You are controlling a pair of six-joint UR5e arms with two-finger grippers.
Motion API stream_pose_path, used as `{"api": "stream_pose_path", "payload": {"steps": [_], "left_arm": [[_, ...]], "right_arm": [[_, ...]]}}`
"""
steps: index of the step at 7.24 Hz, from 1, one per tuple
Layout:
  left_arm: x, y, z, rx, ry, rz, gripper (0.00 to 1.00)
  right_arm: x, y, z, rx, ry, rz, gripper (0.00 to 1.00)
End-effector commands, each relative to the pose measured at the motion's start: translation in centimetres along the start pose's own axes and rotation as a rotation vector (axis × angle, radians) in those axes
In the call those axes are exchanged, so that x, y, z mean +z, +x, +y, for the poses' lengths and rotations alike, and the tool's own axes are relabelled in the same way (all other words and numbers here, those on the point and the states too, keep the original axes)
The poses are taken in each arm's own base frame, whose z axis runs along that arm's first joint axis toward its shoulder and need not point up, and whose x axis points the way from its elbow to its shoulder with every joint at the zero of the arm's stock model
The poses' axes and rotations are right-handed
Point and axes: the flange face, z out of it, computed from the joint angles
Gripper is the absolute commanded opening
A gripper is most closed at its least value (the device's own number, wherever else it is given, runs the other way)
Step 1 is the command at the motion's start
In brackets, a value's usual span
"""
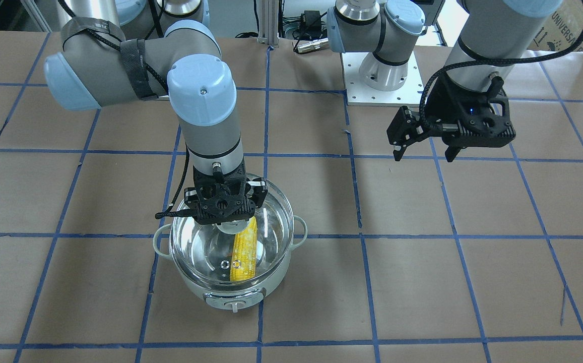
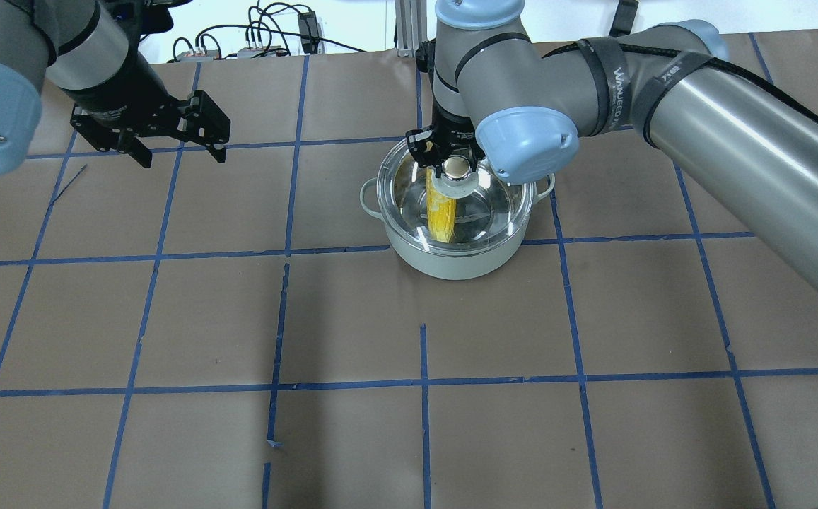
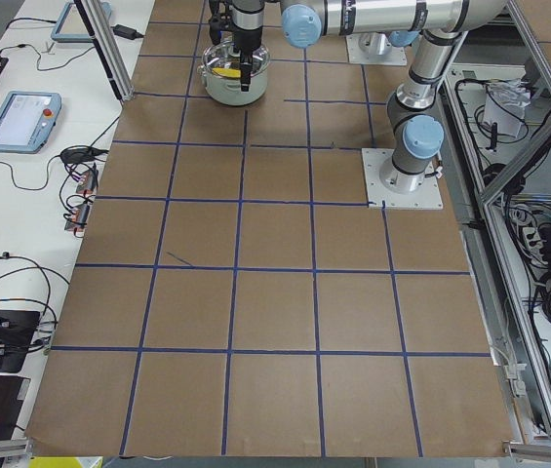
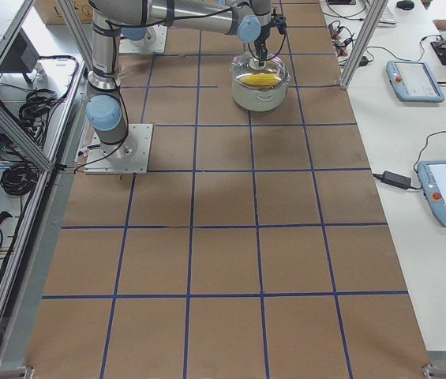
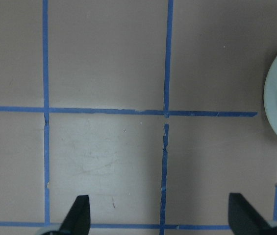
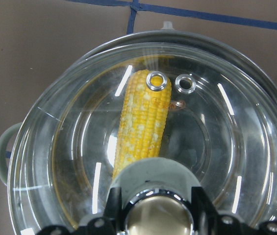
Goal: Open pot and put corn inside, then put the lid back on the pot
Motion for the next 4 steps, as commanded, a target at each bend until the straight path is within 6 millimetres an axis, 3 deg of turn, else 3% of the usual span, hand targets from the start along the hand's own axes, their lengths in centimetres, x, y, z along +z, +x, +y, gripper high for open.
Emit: {"api": "stream_pose_path", "payload": {"steps": [1, 4], "left_arm": [[0.5, 2.1, -0.2, 0.033, -0.001, 0.002, 1.00], [1.0, 4.6, 0.8, 0.078, -0.020, 0.006, 1.00]], "right_arm": [[0.0, 0.0, 0.0, -0.003, -0.002, 0.001, 0.24], [-0.1, 0.2, -0.1, -0.001, -0.001, 0.002, 0.24]]}}
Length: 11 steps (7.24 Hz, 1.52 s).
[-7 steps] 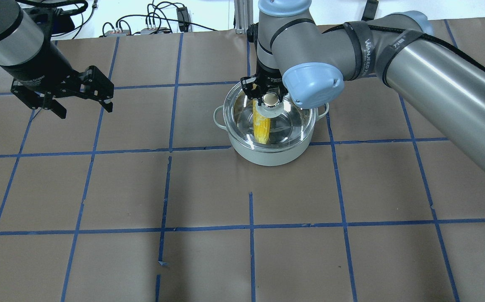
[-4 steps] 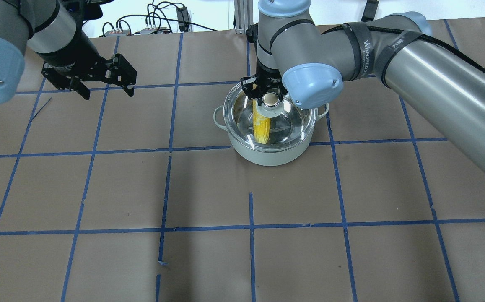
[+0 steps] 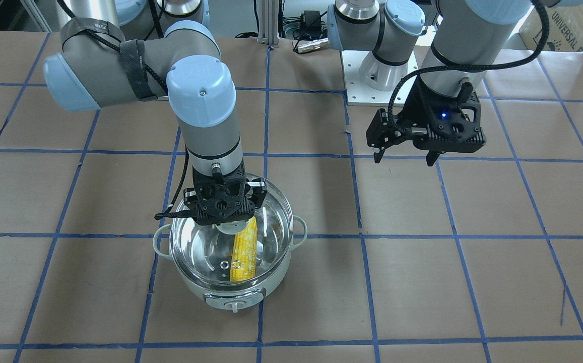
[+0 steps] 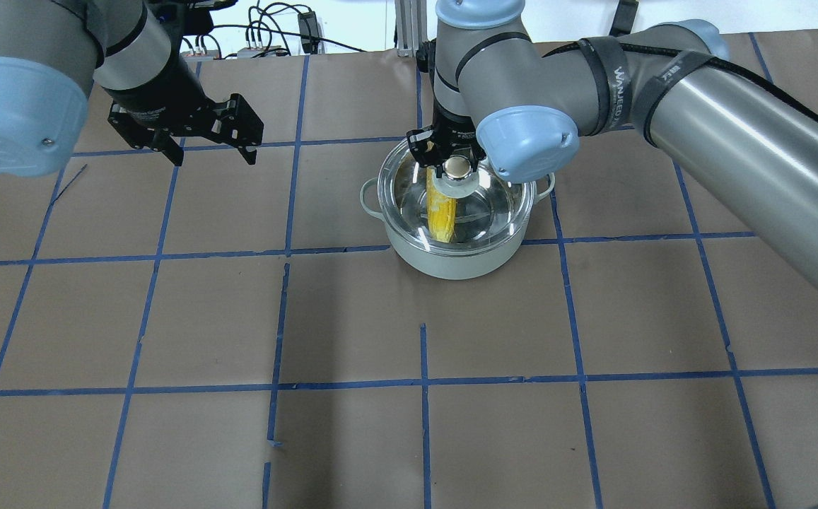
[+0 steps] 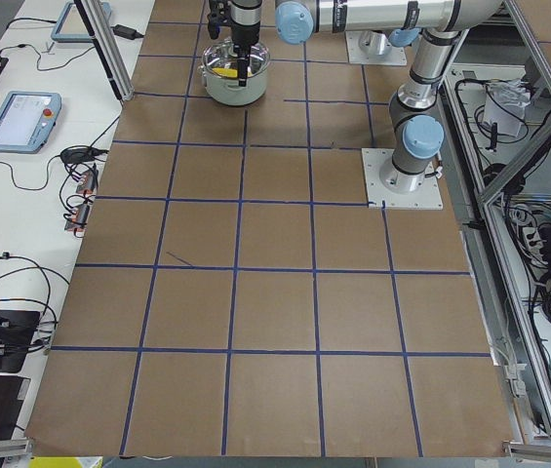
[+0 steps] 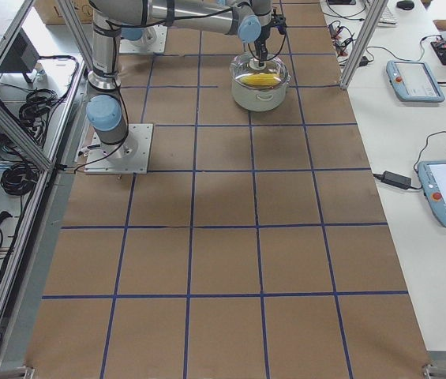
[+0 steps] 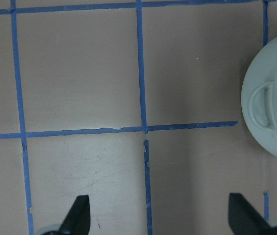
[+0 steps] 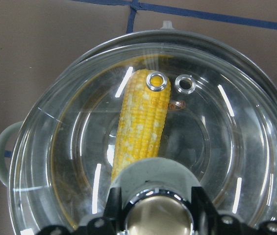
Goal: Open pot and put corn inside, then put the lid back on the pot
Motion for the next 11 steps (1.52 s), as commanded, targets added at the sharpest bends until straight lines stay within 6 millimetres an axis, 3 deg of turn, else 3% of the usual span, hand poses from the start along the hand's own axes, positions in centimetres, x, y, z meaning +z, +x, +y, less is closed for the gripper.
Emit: {"api": "stream_pose_path", "payload": {"steps": [1, 2, 3, 4, 8, 9, 10, 11], "left_arm": [[0.1, 1.9, 0.6, 0.036, -0.004, 0.003, 1.00], [-0.1, 2.1, 0.8, 0.039, -0.005, 0.001, 1.00], [-0.5, 2.0, 1.0, 0.039, 0.003, -0.003, 1.00], [-1.6, 2.0, 1.4, 0.039, 0.023, -0.005, 1.00], [-1.1, 2.0, 1.5, 0.033, 0.014, -0.002, 1.00], [-1.1, 2.0, 1.6, 0.027, 0.014, 0.001, 1.00], [-1.1, 2.1, 1.5, 0.018, 0.012, 0.002, 1.00], [-1.0, 2.1, 1.5, 0.015, 0.012, -0.001, 1.00]], "right_arm": [[-0.1, 0.4, -0.2, 0.002, 0.002, 0.001, 0.24], [-0.2, 0.4, -0.2, 0.002, 0.004, 0.001, 0.29], [-0.6, 0.3, -0.7, -0.015, 0.012, -0.003, 0.68], [-0.6, 0.2, -1.3, -0.015, 0.011, 0.000, 0.80], [-2.2, 0.7, -2.7, -0.008, 0.036, 0.001, 0.81], [-3.7, 2.2, -3.7, 0.010, 0.056, -0.001, 0.91], [-4.6, 5.5, -4.5, 0.030, 0.065, 0.002, 1.00], [-7.2, 8.6, -4.0, 0.060, 0.078, 0.008, 1.00]]}}
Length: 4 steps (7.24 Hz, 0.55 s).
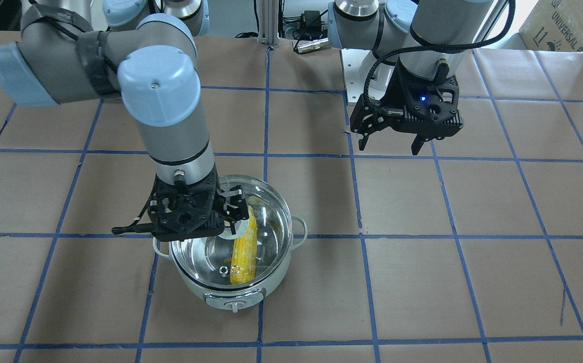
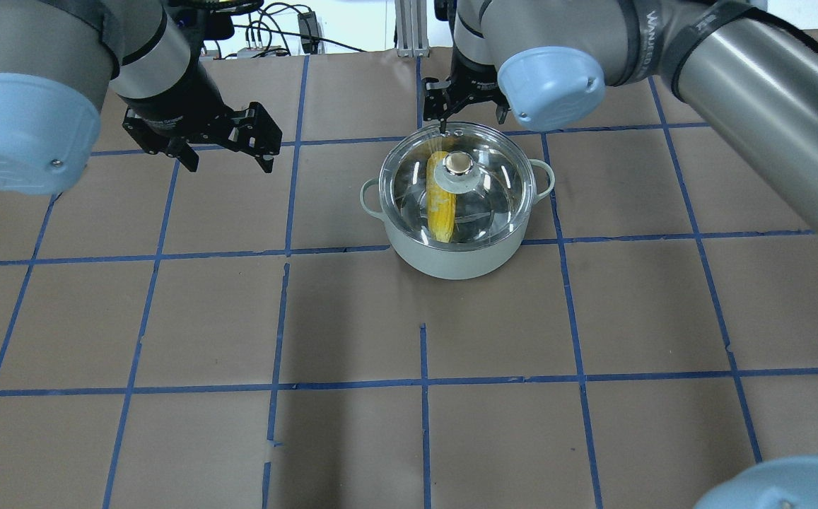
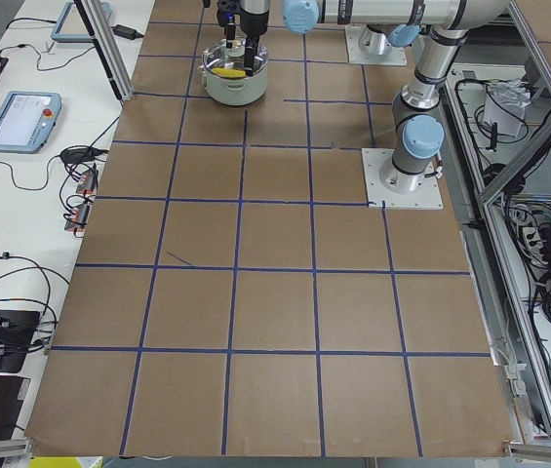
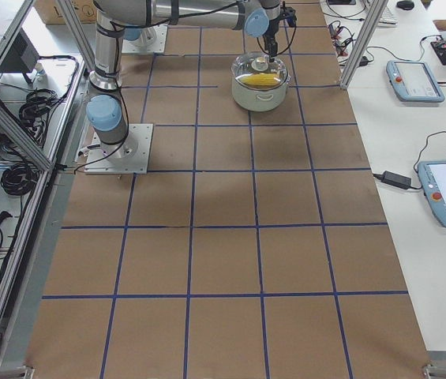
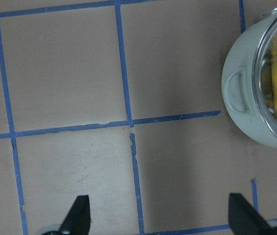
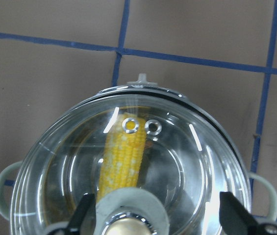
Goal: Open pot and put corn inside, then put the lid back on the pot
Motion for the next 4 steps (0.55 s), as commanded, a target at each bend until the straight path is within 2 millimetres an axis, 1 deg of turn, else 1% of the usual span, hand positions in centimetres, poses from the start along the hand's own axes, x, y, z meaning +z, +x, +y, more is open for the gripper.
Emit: {"api": "stream_pose_path", "payload": {"steps": [1, 2, 3, 4], "left_arm": [[-0.6, -0.1, -0.2, -0.007, 0.011, -0.002, 1.00], [-0.7, 0.0, -0.1, -0.006, 0.005, -0.002, 1.00], [-0.7, -0.1, -0.1, -0.008, 0.002, -0.002, 1.00], [-0.5, 0.0, -0.2, -0.005, -0.002, 0.001, 1.00]], "right_arm": [[-5.4, 6.8, 1.2, 0.066, -0.022, 0.012, 1.00], [-7.8, 9.1, 2.7, 0.059, -0.032, 0.016, 1.00], [-9.7, 9.8, 4.7, 0.067, -0.016, 0.019, 1.00], [-10.7, 9.5, 8.7, 0.067, -0.018, 0.019, 1.00]]}}
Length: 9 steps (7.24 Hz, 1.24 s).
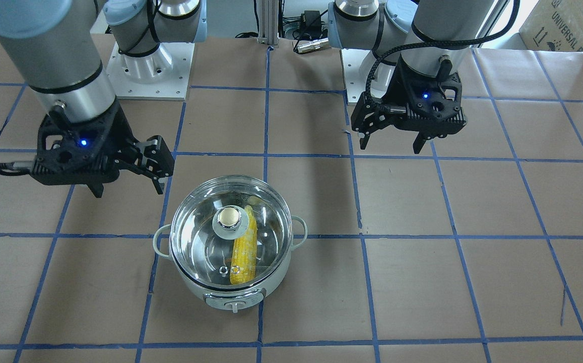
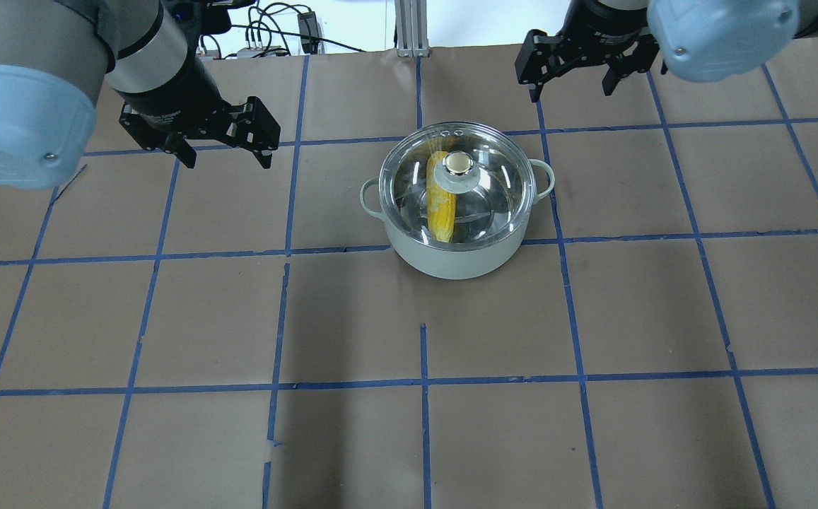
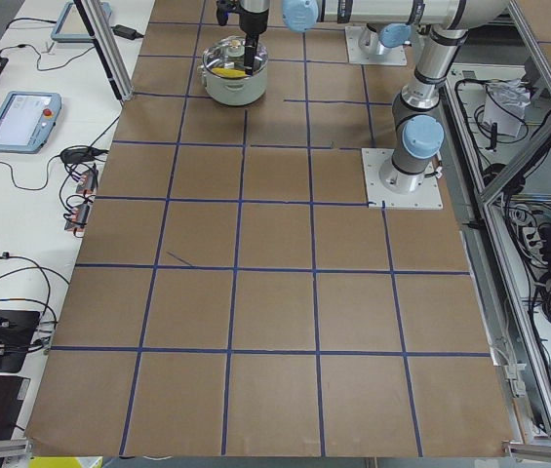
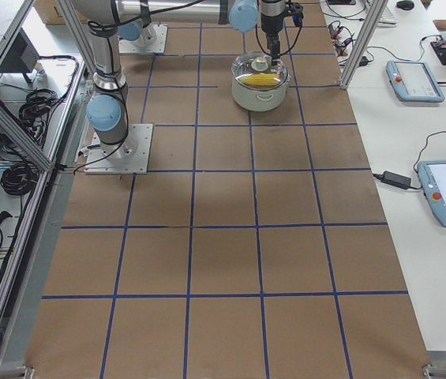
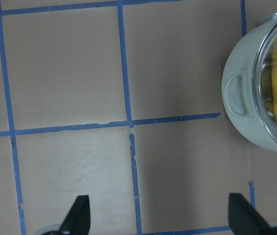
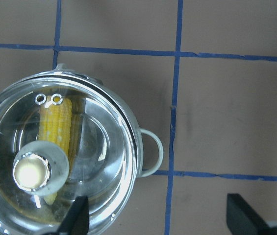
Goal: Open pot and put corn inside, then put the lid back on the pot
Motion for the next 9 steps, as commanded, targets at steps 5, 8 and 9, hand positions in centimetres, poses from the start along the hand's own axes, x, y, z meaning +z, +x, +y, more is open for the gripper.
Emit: {"api": "stream_pose_path", "payload": {"steps": [5, 8, 9], "left_arm": [[0.0, -0.2, -0.1, -0.010, 0.000, 0.047, 1.00], [0.2, -0.2, -0.1, -0.011, -0.003, 0.047, 1.00], [0.3, -0.2, 0.0, -0.011, -0.005, 0.047, 1.00]], "right_arm": [[-5.1, 4.2, 9.7, 0.080, -0.062, -0.003, 1.00], [-5.6, 4.3, 9.7, 0.078, -0.050, 0.023, 1.00], [-5.7, 4.3, 9.7, 0.076, -0.049, 0.023, 1.00]]}}
